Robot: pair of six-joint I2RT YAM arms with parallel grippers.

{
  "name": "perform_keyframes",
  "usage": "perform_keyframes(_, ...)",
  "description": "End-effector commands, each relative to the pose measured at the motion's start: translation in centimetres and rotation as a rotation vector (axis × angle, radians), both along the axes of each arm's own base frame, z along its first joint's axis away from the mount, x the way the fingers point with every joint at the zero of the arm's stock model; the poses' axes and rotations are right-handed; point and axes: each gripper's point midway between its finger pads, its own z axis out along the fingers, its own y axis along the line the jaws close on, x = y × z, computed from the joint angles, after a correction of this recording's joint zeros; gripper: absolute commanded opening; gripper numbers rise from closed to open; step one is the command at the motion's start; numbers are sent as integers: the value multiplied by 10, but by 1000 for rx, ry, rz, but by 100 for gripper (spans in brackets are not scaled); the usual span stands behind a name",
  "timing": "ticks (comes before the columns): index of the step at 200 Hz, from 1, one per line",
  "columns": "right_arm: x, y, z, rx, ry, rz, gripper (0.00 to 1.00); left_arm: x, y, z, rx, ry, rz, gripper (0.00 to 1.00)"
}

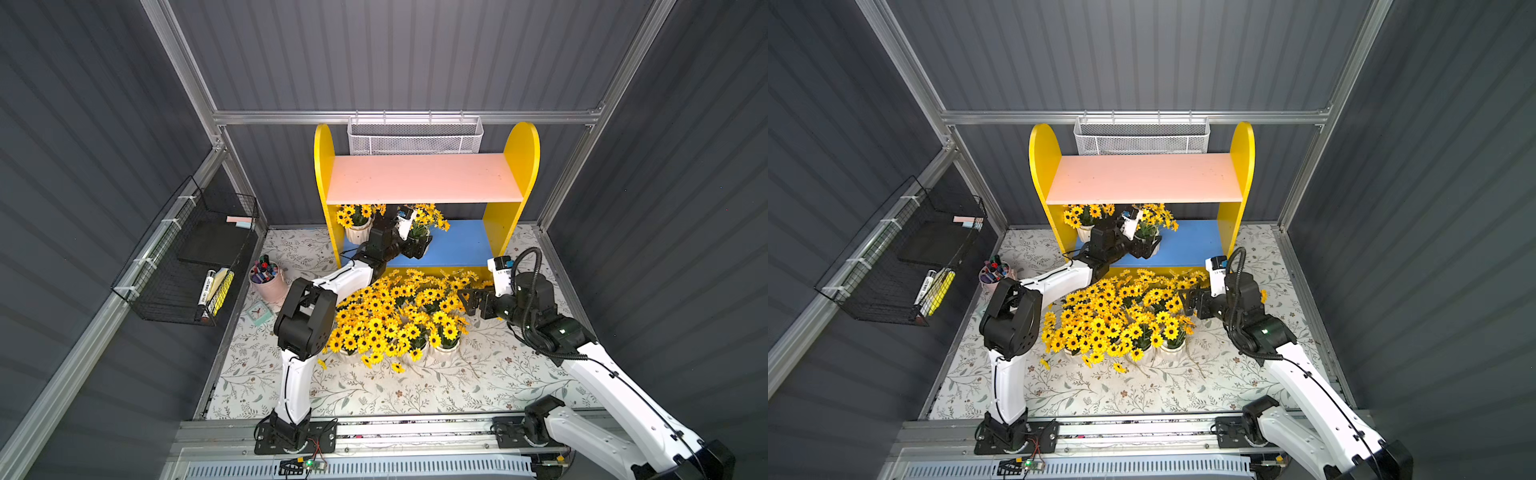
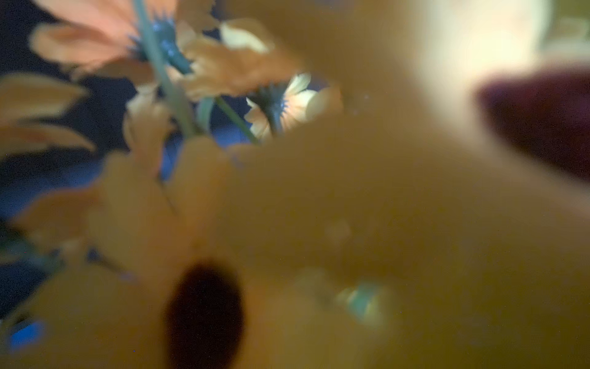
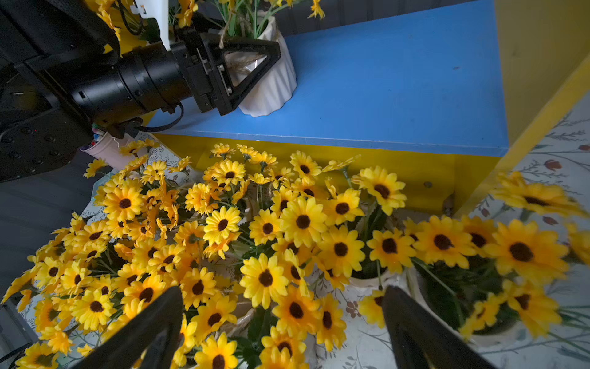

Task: Take the sunflower pots off the shelves
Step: Pick up the sunflower pot from the shelf.

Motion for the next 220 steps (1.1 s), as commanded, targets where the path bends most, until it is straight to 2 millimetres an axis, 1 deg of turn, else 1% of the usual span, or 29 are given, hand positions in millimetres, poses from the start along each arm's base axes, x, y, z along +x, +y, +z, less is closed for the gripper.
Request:
perform_keyframes(1, 4, -8, 11, -12, -35, -38, 99, -9, 3, 13, -4, -1, -16, 0)
perform_keyframes(22, 10, -17, 15, -17, -36, -90, 99, -19, 0, 32, 4, -28, -41, 0)
perform_keyframes(40, 14, -24, 21, -5, -32, -121, 99, -34, -2, 54, 3, -71, -59, 0)
perform_keyframes(61, 19, -35, 26, 24, -41, -160, 99, -54, -9, 69, 1, -118, -80, 0)
perform_keyframes(74, 21, -42, 28, 43, -43, -183, 99, -64, -13, 69, 25, -141, -84, 0)
perform_keyframes(79, 22, -45, 28, 51, -40, -190, 99, -67, -15, 77, 21, -164, -83, 0)
perform_keyframes(80, 22, -45, 28, 53, -39, -192, 99, -68, -14, 69, 28, -154, -85, 0)
perform_keyframes(82, 22, -46, 28, 55, -39, -193, 99, -70, -14, 64, 32, -146, -86, 0)
perform_keyframes(86, 23, -48, 28, 58, -37, -198, 99, -72, -14, 63, 32, -151, -85, 0)
perform_keyframes(103, 24, -54, 29, 67, -34, -214, 99, -79, -16, 66, 11, -159, -88, 0)
perform_keyframes(117, 23, -60, 30, 64, -32, -235, 99, -92, -24, 67, 1, -155, -115, 0)
perform_keyframes(134, 23, -70, 31, 71, -20, -264, 99, -120, -41, 68, 31, -171, -161, 0)
perform_keyframes(145, 23, -79, 29, 79, -6, -288, 99, -139, -50, 74, 32, -191, -189, 0)
perform_keyframes(158, 23, -89, 25, 108, 22, -317, 99, -159, -56, 83, 20, -205, -208, 0)
perform_keyframes(180, 23, -108, 17, 176, 61, -365, 99, -202, -75, 95, 22, -229, -275, 0)
perform_keyframes(194, 24, -126, 13, 215, 78, -423, 99, -230, -86, 100, 29, -238, -315, 0)
perform_keyframes(199, 23, -126, 13, 247, 88, -413, 99, -239, -89, 101, 22, -236, -329, 0)
perform_keyframes(205, 22, -133, 12, 272, 90, -431, 99, -251, -94, 102, 16, -234, -349, 0)
perform_keyframes(220, 21, -150, 13, 324, 86, -477, 99, -278, -108, 98, 22, -229, -390, 0)
